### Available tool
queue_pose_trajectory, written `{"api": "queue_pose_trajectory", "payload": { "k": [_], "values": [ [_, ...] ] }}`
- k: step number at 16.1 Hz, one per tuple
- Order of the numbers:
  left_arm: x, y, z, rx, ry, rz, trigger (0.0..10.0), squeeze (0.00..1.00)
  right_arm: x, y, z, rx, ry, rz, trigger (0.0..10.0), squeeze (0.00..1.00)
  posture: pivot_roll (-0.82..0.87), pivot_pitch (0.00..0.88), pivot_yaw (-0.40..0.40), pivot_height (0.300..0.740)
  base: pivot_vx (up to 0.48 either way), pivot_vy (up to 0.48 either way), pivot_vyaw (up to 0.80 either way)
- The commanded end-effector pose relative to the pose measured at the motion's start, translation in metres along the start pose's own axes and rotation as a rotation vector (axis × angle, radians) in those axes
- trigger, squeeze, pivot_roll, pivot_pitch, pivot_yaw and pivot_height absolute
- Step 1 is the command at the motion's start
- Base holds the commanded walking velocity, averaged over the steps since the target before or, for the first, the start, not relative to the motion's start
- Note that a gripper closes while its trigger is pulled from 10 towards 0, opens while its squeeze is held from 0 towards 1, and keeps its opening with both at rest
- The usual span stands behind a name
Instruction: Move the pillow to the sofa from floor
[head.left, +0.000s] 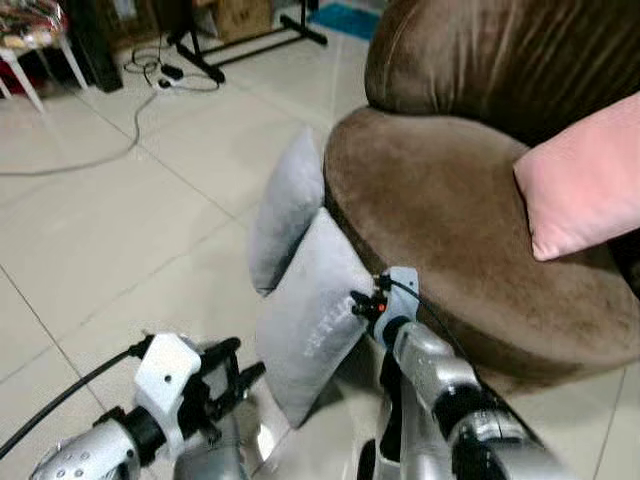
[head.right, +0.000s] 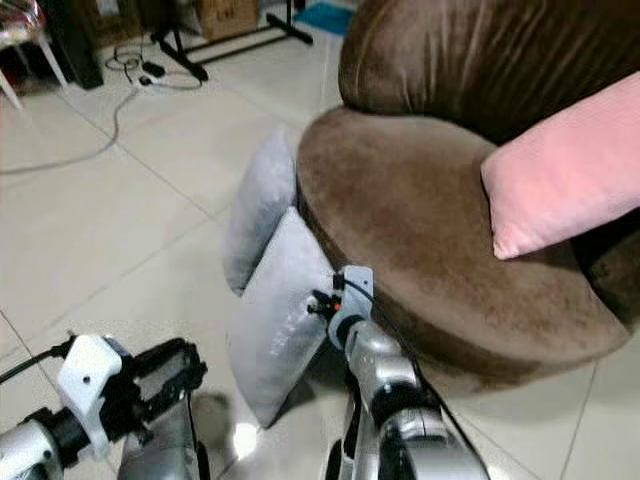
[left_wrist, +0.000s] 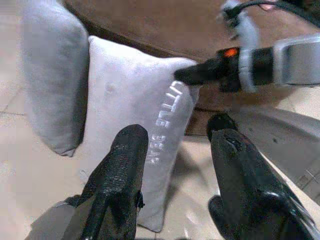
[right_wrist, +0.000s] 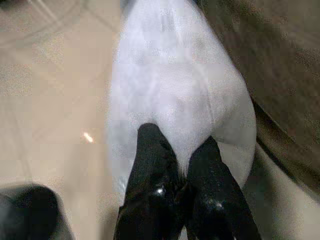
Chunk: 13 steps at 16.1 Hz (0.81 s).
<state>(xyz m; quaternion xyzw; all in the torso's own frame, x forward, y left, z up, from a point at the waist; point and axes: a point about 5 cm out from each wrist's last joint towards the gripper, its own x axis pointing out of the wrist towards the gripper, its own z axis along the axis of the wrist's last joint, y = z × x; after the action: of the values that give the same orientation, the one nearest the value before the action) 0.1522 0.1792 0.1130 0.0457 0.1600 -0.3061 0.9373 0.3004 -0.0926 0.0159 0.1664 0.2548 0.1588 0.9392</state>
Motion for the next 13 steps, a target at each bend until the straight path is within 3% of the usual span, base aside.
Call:
{"api": "queue_pose_trajectory", "payload": {
  "k": [1,2,5,6,8,9,10,12,13],
  "values": [
    [-0.001,0.001,0.005,0.002,-0.03,0.049,10.0,0.0,-0.012,0.005,0.027,0.009,-0.11,0.06,0.0,0.0,0.11,0.0,-0.048,0.485,0.0,0.0,0.0],
    [-0.001,0.002,0.007,0.003,-0.049,0.071,10.0,0.0,-0.019,0.007,0.033,0.009,-0.138,0.079,0.0,0.0,0.1,0.0,-0.045,0.485,0.0,0.0,0.0],
    [0.01,0.013,0.023,0.021,-0.157,0.215,10.0,0.0,-0.069,0.014,0.083,0.029,-0.316,0.123,0.0,0.0,0.07,0.0,-0.039,0.485,0.0,0.0,0.0],
    [0.014,0.016,0.025,0.024,-0.17,0.229,10.0,0.0,-0.073,0.016,0.089,0.029,-0.331,0.133,0.0,0.0,0.06,0.0,-0.036,0.485,0.0,0.0,0.0],
    [0.024,0.023,0.039,0.05,-0.236,0.325,10.0,0.0,-0.109,0.037,0.124,0.071,-0.502,0.194,0.0,0.0,0.06,0.0,-0.042,0.485,0.0,0.0,0.0],
    [0.029,0.027,0.044,0.059,-0.251,0.362,10.0,0.0,-0.117,0.036,0.135,0.14,-0.549,0.13,10.0,0.0,0.06,0.0,-0.048,0.485,0.0,0.0,0.0],
    [0.034,0.031,0.049,0.08,-0.251,0.39,10.0,0.0,-0.127,0.038,0.143,0.176,-0.607,0.143,10.0,0.0,0.06,0.0,-0.049,0.485,0.0,0.0,0.0],
    [0.038,0.033,0.061,0.176,-0.284,0.417,10.0,0.0,-0.134,0.044,0.139,0.021,-0.611,0.104,10.0,0.0,0.06,0.0,-0.047,0.495,0.0,0.0,0.0],
    [0.04,0.035,0.064,0.214,-0.288,0.428,10.0,0.0,-0.135,0.049,0.139,0.003,-0.612,0.105,10.0,0.0,0.06,0.0,-0.051,0.505,0.0,0.0,0.0]
  ]
}}
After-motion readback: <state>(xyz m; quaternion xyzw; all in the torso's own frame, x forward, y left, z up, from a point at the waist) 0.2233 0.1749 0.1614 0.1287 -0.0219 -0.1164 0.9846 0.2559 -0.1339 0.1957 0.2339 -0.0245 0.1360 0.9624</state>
